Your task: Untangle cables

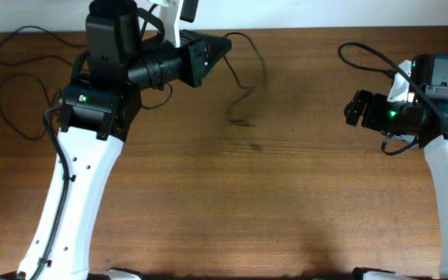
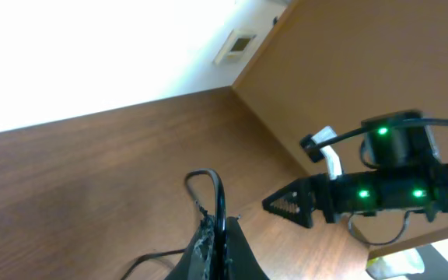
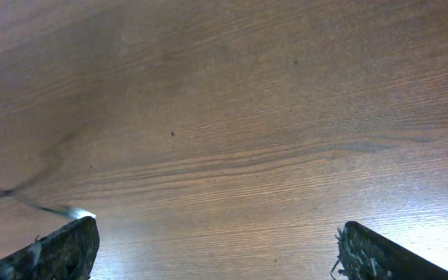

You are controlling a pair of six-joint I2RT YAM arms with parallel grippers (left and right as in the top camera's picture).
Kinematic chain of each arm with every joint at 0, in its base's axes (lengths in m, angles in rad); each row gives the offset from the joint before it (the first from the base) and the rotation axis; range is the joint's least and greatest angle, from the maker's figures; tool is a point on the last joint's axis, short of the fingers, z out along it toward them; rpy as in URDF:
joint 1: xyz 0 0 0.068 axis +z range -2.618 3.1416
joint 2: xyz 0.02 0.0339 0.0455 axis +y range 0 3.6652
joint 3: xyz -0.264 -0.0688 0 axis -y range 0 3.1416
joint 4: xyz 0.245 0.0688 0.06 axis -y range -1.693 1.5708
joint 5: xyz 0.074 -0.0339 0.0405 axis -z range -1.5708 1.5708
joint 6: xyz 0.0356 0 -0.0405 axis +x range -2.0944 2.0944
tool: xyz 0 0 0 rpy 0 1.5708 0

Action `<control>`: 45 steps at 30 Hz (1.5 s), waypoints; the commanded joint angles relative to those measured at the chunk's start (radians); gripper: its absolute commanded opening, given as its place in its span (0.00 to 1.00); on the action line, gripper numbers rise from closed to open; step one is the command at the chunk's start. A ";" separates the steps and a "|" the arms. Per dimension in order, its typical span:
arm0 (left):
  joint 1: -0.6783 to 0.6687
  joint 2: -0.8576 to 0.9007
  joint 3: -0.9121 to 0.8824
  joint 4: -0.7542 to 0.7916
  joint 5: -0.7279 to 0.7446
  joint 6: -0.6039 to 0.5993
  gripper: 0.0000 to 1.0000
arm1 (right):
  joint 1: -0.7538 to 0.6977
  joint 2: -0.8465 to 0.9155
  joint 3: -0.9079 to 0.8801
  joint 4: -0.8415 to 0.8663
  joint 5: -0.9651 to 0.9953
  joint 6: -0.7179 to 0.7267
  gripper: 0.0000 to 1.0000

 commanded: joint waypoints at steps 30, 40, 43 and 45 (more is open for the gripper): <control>0.129 -0.135 0.015 -0.640 -0.932 0.132 0.00 | -0.004 0.010 0.004 0.005 -0.008 0.028 0.99; 0.240 -0.132 0.015 -0.687 -1.120 0.131 0.00 | -0.004 0.010 0.004 0.018 -0.009 0.028 0.98; 0.311 -0.116 0.013 -0.688 -1.124 0.131 0.00 | -0.004 0.010 0.004 0.018 -0.009 0.027 0.98; 0.350 -0.101 0.013 -0.687 -1.125 0.131 0.00 | -0.004 0.010 0.004 0.018 -0.009 0.027 0.98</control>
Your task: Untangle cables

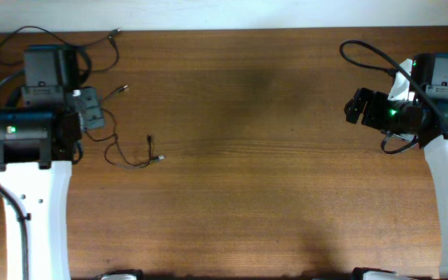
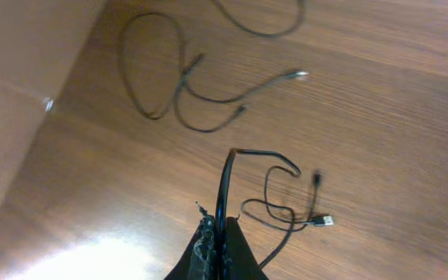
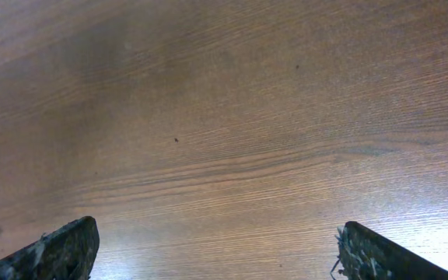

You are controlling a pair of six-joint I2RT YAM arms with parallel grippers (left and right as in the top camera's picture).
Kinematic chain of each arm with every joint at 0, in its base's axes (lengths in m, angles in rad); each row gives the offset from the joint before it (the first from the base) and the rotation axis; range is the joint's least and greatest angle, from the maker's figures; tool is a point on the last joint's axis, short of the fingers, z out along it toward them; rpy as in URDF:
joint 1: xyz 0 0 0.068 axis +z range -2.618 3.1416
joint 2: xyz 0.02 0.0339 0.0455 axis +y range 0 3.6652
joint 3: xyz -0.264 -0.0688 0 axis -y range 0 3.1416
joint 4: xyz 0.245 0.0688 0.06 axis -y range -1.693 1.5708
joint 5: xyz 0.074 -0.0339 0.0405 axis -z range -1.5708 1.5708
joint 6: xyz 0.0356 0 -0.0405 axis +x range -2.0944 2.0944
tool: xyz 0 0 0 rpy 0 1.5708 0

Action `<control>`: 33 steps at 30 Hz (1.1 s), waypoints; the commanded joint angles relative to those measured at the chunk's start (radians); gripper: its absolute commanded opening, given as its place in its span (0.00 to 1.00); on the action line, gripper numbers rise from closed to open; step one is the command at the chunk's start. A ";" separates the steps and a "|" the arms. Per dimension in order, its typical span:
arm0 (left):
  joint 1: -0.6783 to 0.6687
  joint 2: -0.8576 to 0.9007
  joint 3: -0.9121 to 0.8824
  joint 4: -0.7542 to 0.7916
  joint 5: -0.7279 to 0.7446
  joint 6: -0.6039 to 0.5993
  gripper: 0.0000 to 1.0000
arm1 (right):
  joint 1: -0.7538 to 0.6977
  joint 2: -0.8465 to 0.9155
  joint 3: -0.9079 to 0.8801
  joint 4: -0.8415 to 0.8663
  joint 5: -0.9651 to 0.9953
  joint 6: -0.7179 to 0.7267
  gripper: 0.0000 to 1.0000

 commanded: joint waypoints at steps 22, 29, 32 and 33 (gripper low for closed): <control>0.520 0.253 0.010 0.077 0.017 -0.256 0.00 | -0.004 0.010 0.004 -0.005 -0.005 0.007 0.98; 0.635 0.335 0.010 0.113 0.016 -0.256 0.00 | -0.004 0.010 0.004 -0.005 -0.005 0.007 0.98; 0.679 0.369 0.010 0.140 0.013 -0.256 0.00 | -0.004 0.010 0.004 -0.005 -0.005 0.007 0.99; 0.692 0.380 0.010 0.150 0.013 -0.256 0.00 | -0.004 0.010 0.004 -0.005 -0.005 0.007 0.99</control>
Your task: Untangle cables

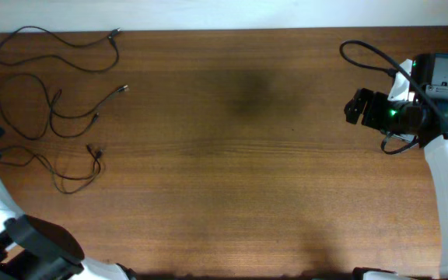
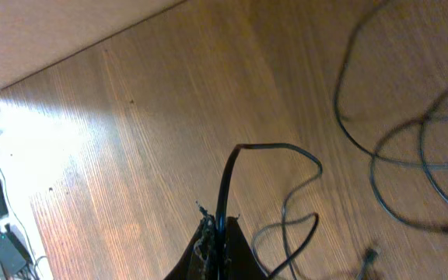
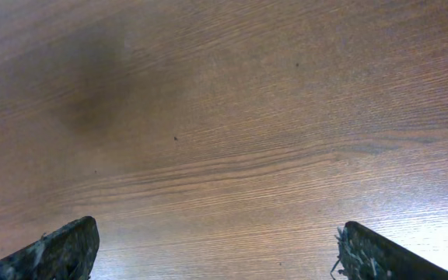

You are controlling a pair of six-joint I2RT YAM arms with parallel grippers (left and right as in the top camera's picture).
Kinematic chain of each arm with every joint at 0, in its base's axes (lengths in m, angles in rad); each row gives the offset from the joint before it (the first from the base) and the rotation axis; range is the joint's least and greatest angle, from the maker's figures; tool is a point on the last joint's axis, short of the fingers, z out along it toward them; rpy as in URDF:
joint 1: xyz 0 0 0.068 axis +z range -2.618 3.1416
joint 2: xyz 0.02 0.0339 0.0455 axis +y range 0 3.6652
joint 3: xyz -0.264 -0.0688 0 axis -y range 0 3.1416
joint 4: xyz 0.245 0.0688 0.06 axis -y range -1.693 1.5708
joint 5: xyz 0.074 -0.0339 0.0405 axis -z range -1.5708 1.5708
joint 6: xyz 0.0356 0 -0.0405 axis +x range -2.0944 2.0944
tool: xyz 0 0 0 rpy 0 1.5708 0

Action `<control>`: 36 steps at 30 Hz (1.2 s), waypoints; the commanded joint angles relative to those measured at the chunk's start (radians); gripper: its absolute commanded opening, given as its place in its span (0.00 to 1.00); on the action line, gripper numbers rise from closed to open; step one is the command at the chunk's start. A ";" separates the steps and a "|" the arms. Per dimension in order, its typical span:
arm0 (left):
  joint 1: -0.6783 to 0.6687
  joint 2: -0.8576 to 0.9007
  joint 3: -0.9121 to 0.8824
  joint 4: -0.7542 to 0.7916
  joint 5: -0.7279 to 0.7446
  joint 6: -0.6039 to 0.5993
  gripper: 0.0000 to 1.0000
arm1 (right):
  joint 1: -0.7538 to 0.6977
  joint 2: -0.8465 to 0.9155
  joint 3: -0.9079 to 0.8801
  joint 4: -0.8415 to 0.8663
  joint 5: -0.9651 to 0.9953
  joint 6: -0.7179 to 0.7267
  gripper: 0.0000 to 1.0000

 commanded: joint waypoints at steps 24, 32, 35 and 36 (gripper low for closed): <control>0.138 0.229 0.010 0.296 -0.109 0.000 0.99 | -0.004 0.010 0.004 -0.001 -0.005 0.008 0.98; 0.138 0.229 0.010 0.285 -0.147 0.117 1.00 | -0.004 0.010 0.004 0.000 -0.005 0.007 0.99; 0.138 0.229 0.010 0.275 -0.146 0.116 0.99 | -0.004 0.010 0.004 0.000 -0.005 0.007 0.99; 0.138 0.229 0.010 0.273 -0.146 0.116 0.99 | -0.004 0.010 0.004 0.000 -0.005 0.008 0.99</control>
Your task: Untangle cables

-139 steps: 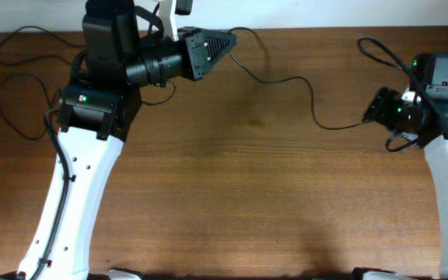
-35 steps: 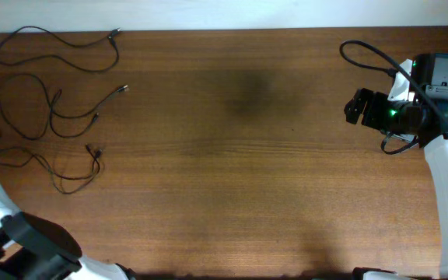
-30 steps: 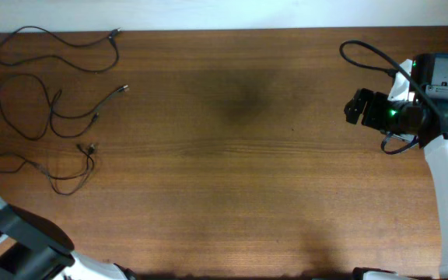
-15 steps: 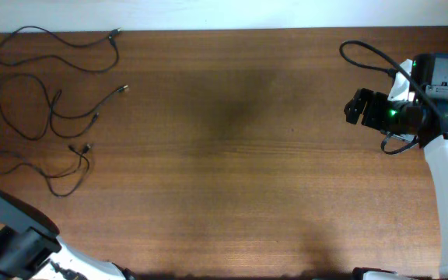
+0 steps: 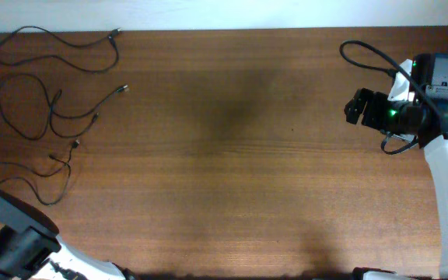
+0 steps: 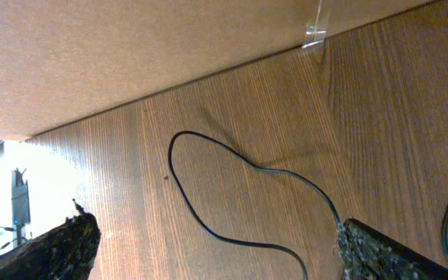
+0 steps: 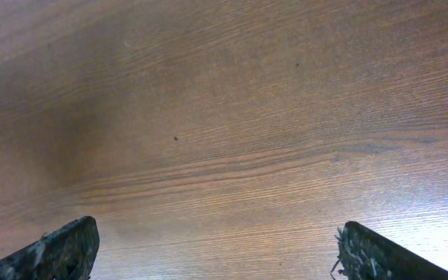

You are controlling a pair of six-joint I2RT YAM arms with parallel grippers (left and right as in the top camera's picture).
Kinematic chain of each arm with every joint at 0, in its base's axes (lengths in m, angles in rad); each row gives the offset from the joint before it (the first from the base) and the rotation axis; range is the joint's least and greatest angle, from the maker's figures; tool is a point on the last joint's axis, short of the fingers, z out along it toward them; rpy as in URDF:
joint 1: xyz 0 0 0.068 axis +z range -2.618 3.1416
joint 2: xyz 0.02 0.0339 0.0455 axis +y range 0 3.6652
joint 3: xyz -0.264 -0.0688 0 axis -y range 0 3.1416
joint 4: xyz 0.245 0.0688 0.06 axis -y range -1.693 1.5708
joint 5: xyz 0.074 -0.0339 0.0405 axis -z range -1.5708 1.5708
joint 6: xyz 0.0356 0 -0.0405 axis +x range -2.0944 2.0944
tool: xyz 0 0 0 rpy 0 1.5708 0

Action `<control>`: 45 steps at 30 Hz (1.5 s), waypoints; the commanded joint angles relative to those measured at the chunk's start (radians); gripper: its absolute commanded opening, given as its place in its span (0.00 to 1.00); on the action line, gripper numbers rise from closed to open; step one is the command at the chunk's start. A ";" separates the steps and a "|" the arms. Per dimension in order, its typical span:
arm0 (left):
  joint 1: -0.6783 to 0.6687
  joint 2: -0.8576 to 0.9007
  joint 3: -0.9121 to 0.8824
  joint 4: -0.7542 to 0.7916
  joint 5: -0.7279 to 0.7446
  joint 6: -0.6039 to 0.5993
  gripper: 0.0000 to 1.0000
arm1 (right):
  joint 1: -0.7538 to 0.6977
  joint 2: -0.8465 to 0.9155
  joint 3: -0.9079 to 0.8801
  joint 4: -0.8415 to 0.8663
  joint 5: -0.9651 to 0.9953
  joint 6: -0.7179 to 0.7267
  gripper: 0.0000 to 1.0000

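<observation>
Three thin black cables lie apart at the table's left end in the overhead view: a top cable [image 5: 53, 43], a middle cable [image 5: 53, 105] and a lower cable [image 5: 68, 173]. My left gripper [image 6: 216, 260] stands open low over the table's left edge, and a loop of the lower cable [image 6: 255, 167] lies flat on the wood in front of it, with nothing held. The left arm [image 5: 10, 233] is at the bottom left corner. My right gripper [image 7: 220, 253] is open over bare wood, on the right arm [image 5: 395, 113] at the far right.
The wooden table [image 5: 232, 155] stretches between the two arms. A side panel [image 6: 131, 54] rises along the table's left edge close to the left gripper. The right arm's own black lead [image 5: 364, 50] loops near the back right.
My left gripper was shut on the lower cable and now stands open, the cable lying on the table. That cable's loose end sits a little further left. The right arm has not moved.
First my left gripper held a cable up over the table's back middle, its end dangling. Then it held the cable at the left side, beside the two other cables. Later it held the cable at the far left edge. Now it lies released there.
</observation>
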 commanded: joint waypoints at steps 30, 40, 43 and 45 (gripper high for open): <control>-0.112 0.235 -0.019 -0.186 0.382 0.140 0.00 | -0.004 0.063 0.004 0.000 -0.006 0.007 0.99; -0.121 0.235 -0.149 -0.119 0.436 0.140 0.00 | -0.004 0.063 0.004 0.000 -0.006 0.007 0.99; -0.121 0.235 -0.149 -0.119 0.475 0.149 0.00 | -0.004 0.063 0.004 0.000 -0.006 0.007 0.99; -0.121 0.235 -0.149 -0.118 0.554 0.238 0.00 | -0.004 0.063 0.004 0.000 -0.006 0.007 0.99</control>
